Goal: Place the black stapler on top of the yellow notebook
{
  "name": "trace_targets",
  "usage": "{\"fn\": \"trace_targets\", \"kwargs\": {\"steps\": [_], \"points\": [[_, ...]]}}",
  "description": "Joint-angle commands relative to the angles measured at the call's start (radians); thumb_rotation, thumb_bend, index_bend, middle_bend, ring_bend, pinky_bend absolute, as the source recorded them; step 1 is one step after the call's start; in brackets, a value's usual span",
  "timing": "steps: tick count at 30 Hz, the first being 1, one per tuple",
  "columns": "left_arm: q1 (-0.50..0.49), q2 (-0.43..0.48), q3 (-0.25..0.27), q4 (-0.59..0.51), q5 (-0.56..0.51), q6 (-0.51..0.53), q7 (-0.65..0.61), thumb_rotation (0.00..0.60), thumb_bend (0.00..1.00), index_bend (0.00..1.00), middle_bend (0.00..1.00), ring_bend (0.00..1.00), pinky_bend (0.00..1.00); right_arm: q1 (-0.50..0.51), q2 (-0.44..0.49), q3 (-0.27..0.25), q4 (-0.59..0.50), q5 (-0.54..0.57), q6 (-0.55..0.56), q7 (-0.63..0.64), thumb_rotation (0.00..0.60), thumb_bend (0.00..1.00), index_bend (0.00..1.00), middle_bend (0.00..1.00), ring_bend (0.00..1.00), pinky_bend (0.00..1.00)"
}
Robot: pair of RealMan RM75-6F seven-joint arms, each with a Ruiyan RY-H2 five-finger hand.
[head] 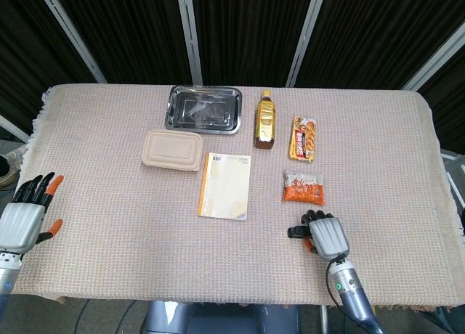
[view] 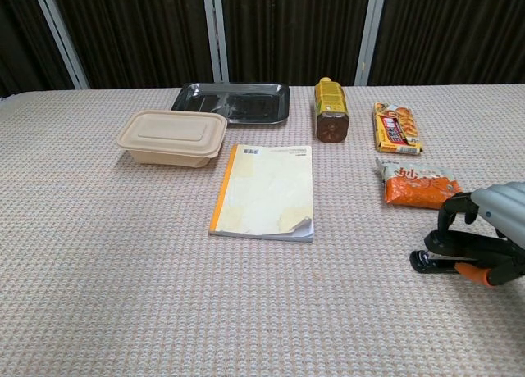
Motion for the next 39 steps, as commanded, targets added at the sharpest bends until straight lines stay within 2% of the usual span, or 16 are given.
{"fn": "trace_targets", "kwargs": {"steps": [1, 9, 11, 17, 23, 31, 39], "points": [[-0.001, 0.001, 0.001, 0.0, -0.001, -0.002, 0.0, 0.6, 0.3, 0.0, 0.0, 0.0, 0.11, 0.009, -0.015, -0.002, 0.023, 0.002, -0.011, 0.018, 0.6, 0.29, 0.43, 0.35, 0.37, 0.52], [-0.001, 0.003, 0.002, 0.001, -0.002, 0.001, -0.006, 0.6, 0.3, 0.0, 0.0, 0.0, 0.11, 0.018, -0.035, -0.013, 0.064, -0.024, 0.007, 0.04, 0.6, 0.36, 0.64, 0.48, 0.53, 0.67], [0.0, 0.003, 0.003, 0.0, 0.0, 0.002, -0.008, 0.6, 0.3, 0.0, 0.0, 0.0, 0.11, 0.018, -0.038, -0.016, 0.07, -0.032, 0.015, 0.044, 0.6, 0.38, 0.67, 0.49, 0.56, 0.7], [0.001, 0.004, 0.005, 0.0, 0.005, 0.008, -0.009, 0.6, 0.3, 0.0, 0.0, 0.0, 0.11, 0.014, -0.034, -0.024, 0.066, -0.05, 0.041, 0.04, 0.6, 0.41, 0.68, 0.5, 0.59, 0.74], [0.001, 0.004, 0.007, -0.001, 0.006, 0.007, -0.007, 0.6, 0.31, 0.0, 0.0, 0.0, 0.11, 0.01, -0.006, -0.028, 0.0, -0.067, 0.072, -0.019, 0.6, 0.41, 0.68, 0.5, 0.59, 0.74], [0.001, 0.003, 0.008, -0.005, 0.005, 0.009, 0.0, 0.6, 0.3, 0.0, 0.0, 0.0, 0.11, 0.03, 0.007, -0.026, -0.129, -0.084, 0.08, -0.163, 0.6, 0.41, 0.68, 0.5, 0.59, 0.74], [-0.001, 0.004, 0.01, -0.003, 0.002, 0.004, -0.003, 0.6, 0.31, 0.0, 0.0, 0.0, 0.11, 0.095, -0.053, 0.009, -0.243, -0.053, 0.029, -0.378, 0.6, 0.41, 0.68, 0.5, 0.59, 0.74]]}}
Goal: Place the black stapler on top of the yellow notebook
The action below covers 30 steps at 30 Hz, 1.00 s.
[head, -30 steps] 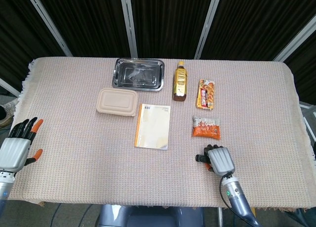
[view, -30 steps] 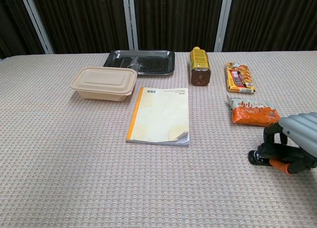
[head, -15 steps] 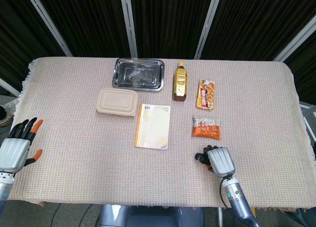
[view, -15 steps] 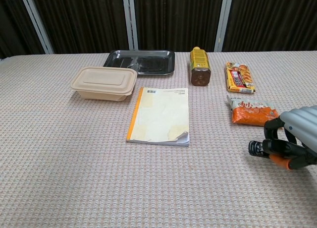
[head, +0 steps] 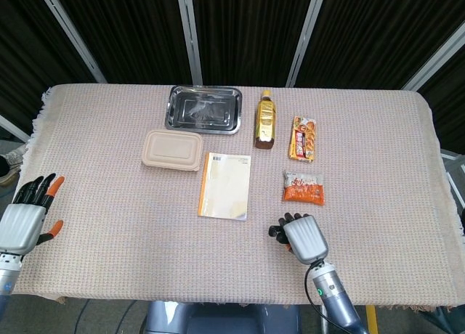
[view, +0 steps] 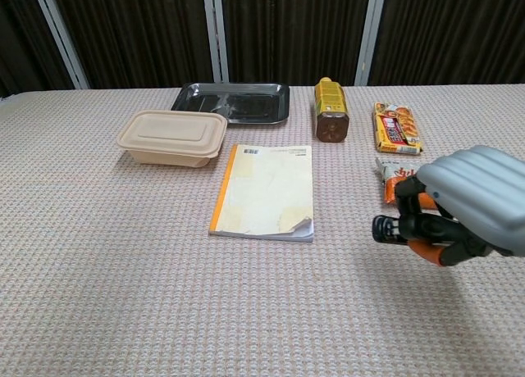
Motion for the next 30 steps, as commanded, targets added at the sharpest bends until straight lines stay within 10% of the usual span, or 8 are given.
{"fn": "trace_targets", "kwargs": {"steps": [1, 30], "points": [[0.0, 0.001, -0.001, 0.002, -0.004, -0.002, -0.004, 0.6, 0.31, 0.0, 0.0, 0.0, 0.11, 0.046, -0.045, 0.027, -0.059, 0.028, -0.037, -0.114, 0.6, 0.41, 0.68, 0.5, 0.59, 0.74], [-0.026, -0.007, -0.03, 0.024, -0.118, -0.091, 0.008, 0.6, 0.31, 0.0, 0.0, 0.0, 0.11, 0.454, -0.275, 0.276, 0.074, 0.389, -0.265, -0.369, 0.6, 0.41, 0.68, 0.5, 0.61, 0.74]]}}
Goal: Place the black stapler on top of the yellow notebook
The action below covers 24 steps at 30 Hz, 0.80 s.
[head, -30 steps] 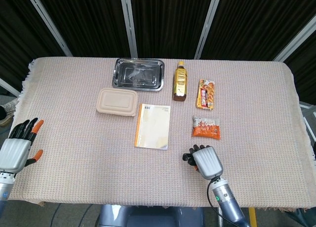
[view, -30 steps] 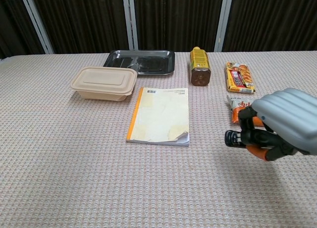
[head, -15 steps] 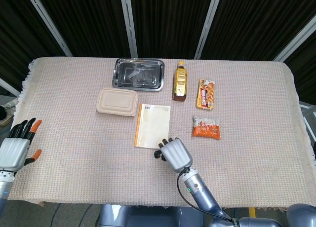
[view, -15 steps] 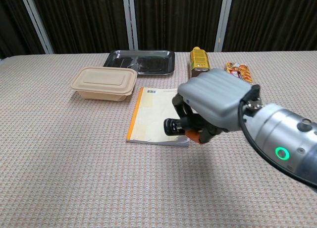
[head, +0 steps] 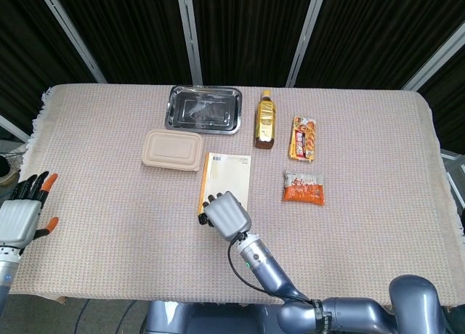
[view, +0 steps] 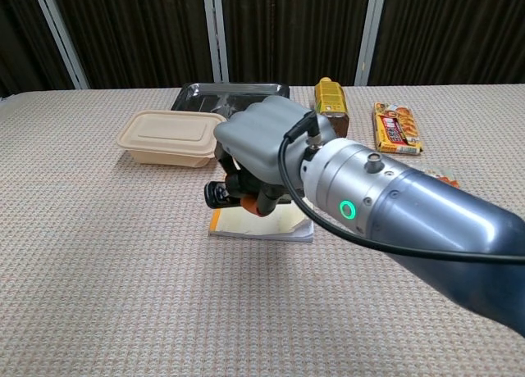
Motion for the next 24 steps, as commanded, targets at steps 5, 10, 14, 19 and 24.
{"fn": "trace_targets", "kwargs": {"steps": [5, 10, 14, 19, 24], "points": [[-0.004, 0.004, -0.002, 0.009, -0.01, -0.013, -0.017, 0.6, 0.3, 0.0, 0.0, 0.0, 0.11, 0.08, -0.06, 0.019, 0.13, 0.057, -0.042, 0.051, 0.6, 0.41, 0.68, 0.5, 0.61, 0.74], [-0.009, 0.003, -0.006, 0.018, -0.021, -0.024, -0.025, 0.6, 0.31, 0.0, 0.0, 0.0, 0.11, 0.128, -0.083, 0.027, 0.198, 0.072, -0.055, 0.08, 0.6, 0.41, 0.68, 0.5, 0.61, 0.74], [-0.012, 0.001, -0.007, 0.024, -0.03, -0.034, -0.026, 0.6, 0.31, 0.0, 0.0, 0.0, 0.11, 0.157, -0.093, 0.025, 0.243, 0.087, -0.066, 0.103, 0.6, 0.41, 0.68, 0.5, 0.61, 0.74], [-0.014, -0.001, -0.008, 0.029, -0.039, -0.038, -0.024, 0.6, 0.31, 0.0, 0.0, 0.0, 0.11, 0.184, -0.095, 0.017, 0.281, 0.102, -0.072, 0.124, 0.6, 0.41, 0.68, 0.5, 0.61, 0.74], [-0.018, -0.003, -0.008, 0.032, -0.046, -0.048, -0.024, 0.6, 0.31, 0.0, 0.0, 0.0, 0.11, 0.2, -0.09, 0.005, 0.304, 0.123, -0.073, 0.126, 0.6, 0.41, 0.68, 0.5, 0.61, 0.74]]}}
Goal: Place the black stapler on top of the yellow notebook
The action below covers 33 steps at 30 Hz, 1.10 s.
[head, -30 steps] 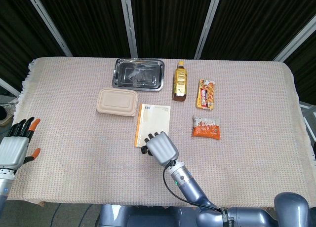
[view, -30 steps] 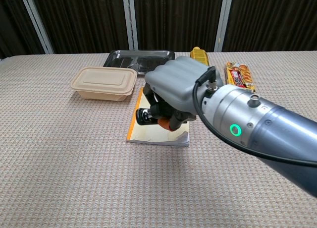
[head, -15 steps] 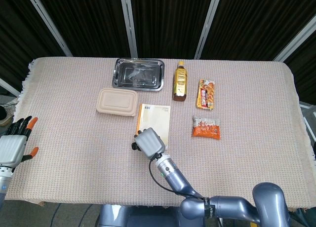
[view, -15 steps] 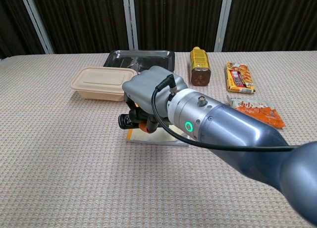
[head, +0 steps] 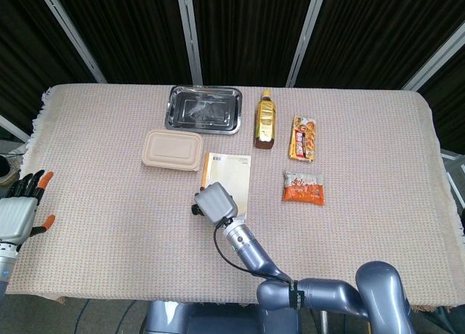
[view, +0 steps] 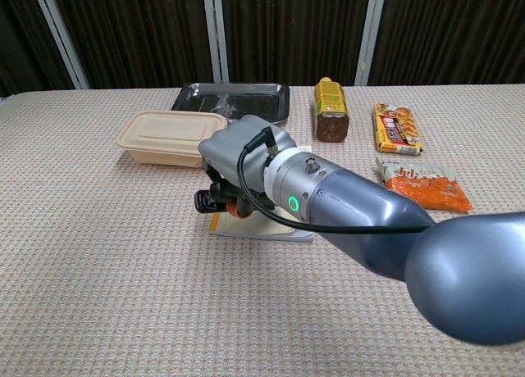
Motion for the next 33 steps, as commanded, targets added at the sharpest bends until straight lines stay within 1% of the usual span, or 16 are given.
{"fn": "trace_targets", "kwargs": {"steps": [1, 17, 20, 21, 23, 28, 31, 33], "points": [[-0.002, -0.001, 0.0, 0.002, -0.003, -0.005, 0.001, 0.6, 0.31, 0.0, 0.0, 0.0, 0.11, 0.009, 0.003, -0.006, 0.012, 0.014, -0.002, -0.001, 0.6, 0.41, 0.68, 0.5, 0.61, 0.74], [-0.008, -0.007, -0.002, 0.008, -0.02, -0.012, 0.013, 0.6, 0.31, 0.0, 0.0, 0.0, 0.11, 0.048, 0.031, -0.032, 0.051, 0.07, 0.007, 0.017, 0.6, 0.41, 0.68, 0.5, 0.61, 0.74], [-0.008, -0.008, -0.001, 0.006, -0.021, -0.013, 0.016, 0.6, 0.31, 0.0, 0.0, 0.0, 0.11, 0.052, 0.034, -0.041, 0.049, 0.081, 0.013, 0.015, 0.6, 0.41, 0.67, 0.5, 0.61, 0.74], [-0.008, -0.008, -0.001, 0.006, -0.021, -0.013, 0.015, 0.6, 0.31, 0.0, 0.0, 0.0, 0.11, 0.053, 0.036, -0.044, 0.047, 0.084, 0.015, 0.014, 0.6, 0.41, 0.64, 0.5, 0.6, 0.74], [-0.008, -0.007, -0.001, 0.006, -0.021, -0.012, 0.014, 0.6, 0.31, 0.0, 0.0, 0.0, 0.11, 0.053, 0.038, -0.047, 0.042, 0.096, 0.018, 0.016, 0.6, 0.4, 0.54, 0.47, 0.58, 0.74], [-0.008, -0.005, 0.001, 0.006, -0.017, -0.011, 0.007, 0.6, 0.31, 0.0, 0.0, 0.0, 0.11, 0.054, 0.046, -0.057, 0.021, 0.123, 0.034, 0.009, 0.6, 0.36, 0.26, 0.35, 0.47, 0.74], [-0.007, -0.003, 0.002, 0.005, -0.013, -0.007, 0.003, 0.6, 0.31, 0.0, 0.0, 0.0, 0.11, 0.058, 0.053, -0.061, 0.005, 0.14, 0.037, 0.004, 0.6, 0.35, 0.15, 0.29, 0.42, 0.74], [-0.006, -0.002, 0.003, 0.004, -0.009, -0.005, 0.0, 0.6, 0.31, 0.0, 0.0, 0.0, 0.11, 0.06, 0.057, -0.064, -0.005, 0.147, 0.039, 0.0, 0.6, 0.35, 0.11, 0.27, 0.4, 0.74]]}}
